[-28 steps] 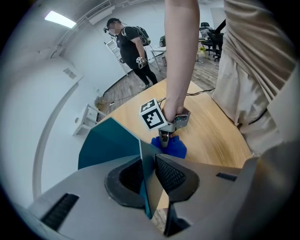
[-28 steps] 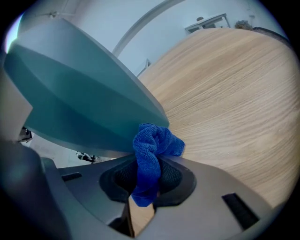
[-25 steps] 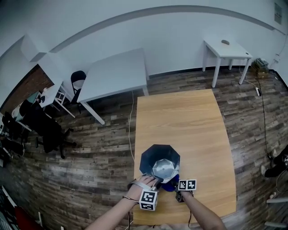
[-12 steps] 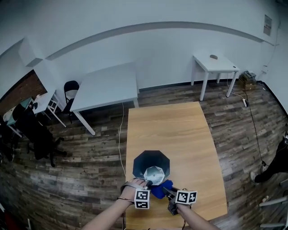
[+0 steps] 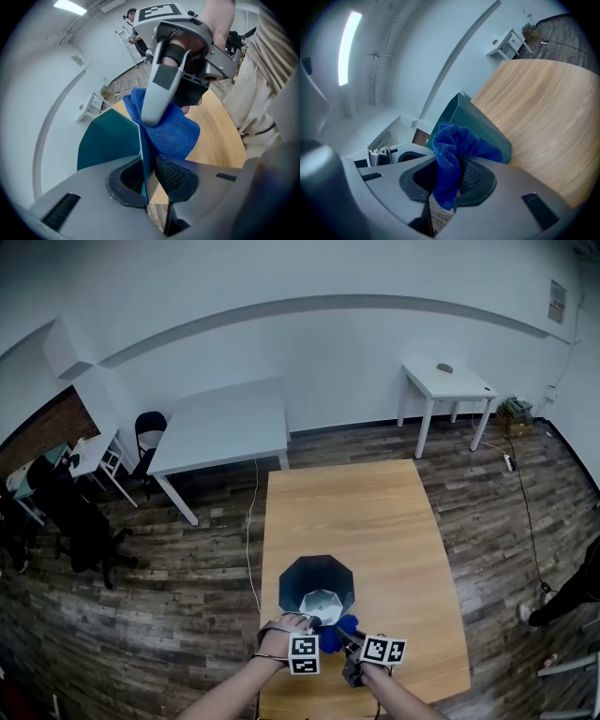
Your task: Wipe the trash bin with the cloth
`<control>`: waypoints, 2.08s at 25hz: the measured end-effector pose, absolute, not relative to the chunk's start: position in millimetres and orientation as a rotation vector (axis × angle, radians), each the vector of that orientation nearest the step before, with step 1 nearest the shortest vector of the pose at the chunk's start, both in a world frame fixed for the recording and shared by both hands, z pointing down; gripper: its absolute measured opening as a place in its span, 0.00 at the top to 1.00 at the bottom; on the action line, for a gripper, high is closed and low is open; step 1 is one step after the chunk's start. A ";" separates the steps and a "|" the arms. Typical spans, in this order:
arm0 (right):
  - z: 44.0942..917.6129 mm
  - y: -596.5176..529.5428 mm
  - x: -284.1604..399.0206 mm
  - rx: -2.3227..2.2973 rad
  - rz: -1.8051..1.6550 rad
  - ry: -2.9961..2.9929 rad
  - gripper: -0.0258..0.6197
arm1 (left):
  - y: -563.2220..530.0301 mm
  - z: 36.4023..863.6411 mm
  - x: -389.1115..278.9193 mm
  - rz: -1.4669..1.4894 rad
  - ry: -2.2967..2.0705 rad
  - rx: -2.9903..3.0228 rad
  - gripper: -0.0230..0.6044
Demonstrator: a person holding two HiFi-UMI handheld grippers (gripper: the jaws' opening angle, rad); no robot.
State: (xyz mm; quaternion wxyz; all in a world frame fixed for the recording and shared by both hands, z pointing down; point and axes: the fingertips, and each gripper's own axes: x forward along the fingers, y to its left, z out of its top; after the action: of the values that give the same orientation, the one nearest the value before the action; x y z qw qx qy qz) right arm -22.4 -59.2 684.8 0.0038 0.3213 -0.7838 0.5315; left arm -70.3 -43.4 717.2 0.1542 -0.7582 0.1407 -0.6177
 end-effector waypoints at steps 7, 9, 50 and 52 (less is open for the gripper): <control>721.1 -67.2 -25.0 1.004 1.647 -2.412 0.84 | -46.7 714.7 -70.9 -1.780 0.385 -2.191 0.87; 736.5 -69.7 -26.1 0.991 1.688 -2.393 0.84 | -47.8 716.3 -71.4 -1.782 0.397 -2.190 0.87; 781.1 -52.5 -33.1 0.889 1.680 -2.331 0.84 | -52.0 704.4 -94.3 -1.732 0.396 -2.157 0.70; 756.3 -44.3 -33.8 0.878 1.687 -2.373 0.84 | -50.0 707.4 -103.3 -1.749 0.339 -2.116 0.69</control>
State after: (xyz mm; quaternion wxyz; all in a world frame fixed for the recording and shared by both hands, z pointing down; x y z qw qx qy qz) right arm -33.8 -44.3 756.3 0.0502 0.2884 -0.7793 0.5540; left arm -103.3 -50.0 707.4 0.1868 -0.7514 0.1204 -0.6213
